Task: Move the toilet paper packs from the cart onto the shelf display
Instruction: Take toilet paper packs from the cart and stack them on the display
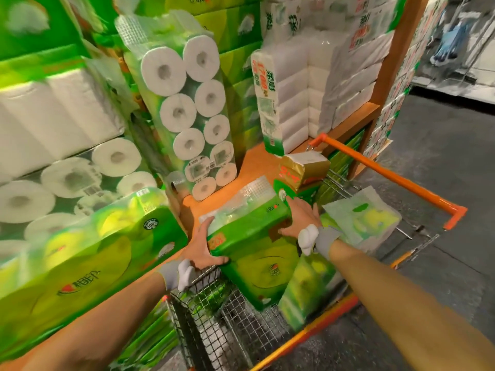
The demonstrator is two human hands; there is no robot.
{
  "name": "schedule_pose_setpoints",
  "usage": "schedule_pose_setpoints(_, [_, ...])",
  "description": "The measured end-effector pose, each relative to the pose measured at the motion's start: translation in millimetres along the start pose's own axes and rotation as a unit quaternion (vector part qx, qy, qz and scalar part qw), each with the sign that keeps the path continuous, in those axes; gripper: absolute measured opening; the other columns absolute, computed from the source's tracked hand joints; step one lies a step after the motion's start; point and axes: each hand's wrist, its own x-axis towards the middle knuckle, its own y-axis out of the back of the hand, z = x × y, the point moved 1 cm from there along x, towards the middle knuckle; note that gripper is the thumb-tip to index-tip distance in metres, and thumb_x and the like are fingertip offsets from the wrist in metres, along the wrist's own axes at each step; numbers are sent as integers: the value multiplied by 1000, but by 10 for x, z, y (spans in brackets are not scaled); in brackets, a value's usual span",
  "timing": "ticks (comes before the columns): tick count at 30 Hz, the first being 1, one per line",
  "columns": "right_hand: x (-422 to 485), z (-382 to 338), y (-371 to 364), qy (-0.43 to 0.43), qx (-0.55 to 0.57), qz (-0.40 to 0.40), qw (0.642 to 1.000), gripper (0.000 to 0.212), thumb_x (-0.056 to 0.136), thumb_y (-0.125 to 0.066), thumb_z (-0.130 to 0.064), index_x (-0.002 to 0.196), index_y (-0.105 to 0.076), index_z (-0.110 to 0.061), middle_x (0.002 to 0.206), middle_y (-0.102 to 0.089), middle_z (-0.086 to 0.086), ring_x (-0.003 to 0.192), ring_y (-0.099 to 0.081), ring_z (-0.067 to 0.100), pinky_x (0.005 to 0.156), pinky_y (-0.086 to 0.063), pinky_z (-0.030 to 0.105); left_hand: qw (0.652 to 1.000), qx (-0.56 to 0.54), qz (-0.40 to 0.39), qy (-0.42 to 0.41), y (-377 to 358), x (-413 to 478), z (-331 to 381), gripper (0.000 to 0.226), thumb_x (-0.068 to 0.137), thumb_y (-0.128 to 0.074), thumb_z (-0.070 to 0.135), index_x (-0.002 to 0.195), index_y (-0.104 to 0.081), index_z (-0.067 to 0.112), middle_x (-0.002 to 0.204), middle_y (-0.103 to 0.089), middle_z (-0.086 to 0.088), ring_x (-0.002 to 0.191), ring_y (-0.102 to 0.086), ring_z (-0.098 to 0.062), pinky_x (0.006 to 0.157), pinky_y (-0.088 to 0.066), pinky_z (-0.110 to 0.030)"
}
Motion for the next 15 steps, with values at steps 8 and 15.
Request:
schedule_pose_setpoints(8, [178, -418, -72, 130, 134, -147, 971, 113, 71, -81, -18, 149, 0, -16, 158, -11, 5, 145, -16, 22, 116, -21, 35, 995, 96, -30, -5, 240, -129, -463, 148, 34, -54, 95, 150, -1, 18, 156, 7, -17, 145, -4, -33, 116, -20, -50])
schedule_pose_setpoints(15, [419, -610, -156, 134, 161, -169, 963, 120, 66, -84, -19, 149, 3, -26, 152, -23, -1, 140, -25, 20, 113, -27, 35, 972, 232, -36, -22, 382, 65, -134, 121, 61, -65, 73, 150, 1, 26, 159, 8, -10, 146, 6, -31, 117, 1, -52])
